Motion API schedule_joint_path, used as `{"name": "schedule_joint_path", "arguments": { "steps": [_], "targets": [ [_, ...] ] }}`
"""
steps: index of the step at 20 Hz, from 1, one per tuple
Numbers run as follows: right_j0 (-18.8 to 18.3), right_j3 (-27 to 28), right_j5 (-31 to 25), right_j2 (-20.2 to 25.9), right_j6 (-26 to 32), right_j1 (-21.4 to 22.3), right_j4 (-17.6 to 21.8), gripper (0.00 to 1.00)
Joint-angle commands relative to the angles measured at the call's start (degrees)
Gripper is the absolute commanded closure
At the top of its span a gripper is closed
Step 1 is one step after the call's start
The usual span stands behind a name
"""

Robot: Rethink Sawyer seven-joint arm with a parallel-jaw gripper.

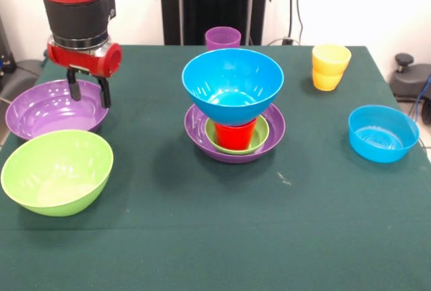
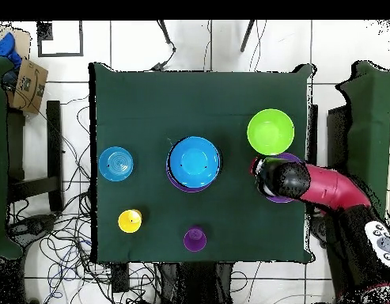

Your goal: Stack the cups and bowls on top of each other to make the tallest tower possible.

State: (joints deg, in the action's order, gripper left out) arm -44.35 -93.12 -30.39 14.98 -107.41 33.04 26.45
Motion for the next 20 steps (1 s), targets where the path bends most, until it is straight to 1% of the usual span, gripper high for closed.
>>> {"name": "schedule_joint_path", "arguments": {
  "steps": [1,4,6,8,13,20],
  "targets": [
    [-0.03,-3.38,6.49,3.20,6.47,-5.20,7.60,0.00],
    [-0.04,-2.30,10.46,2.37,4.78,-8.65,9.87,0.00],
    [0.13,-1.80,12.55,2.20,3.50,-10.50,10.58,0.00],
    [0.18,-1.97,13.40,2.48,2.58,-11.27,10.55,0.00],
    [1.46,-2.24,10.25,2.61,2.46,-8.91,9.05,0.00],
    [1.16,-0.94,9.29,2.81,3.97,-9.05,9.36,0.00]
  ]
}}
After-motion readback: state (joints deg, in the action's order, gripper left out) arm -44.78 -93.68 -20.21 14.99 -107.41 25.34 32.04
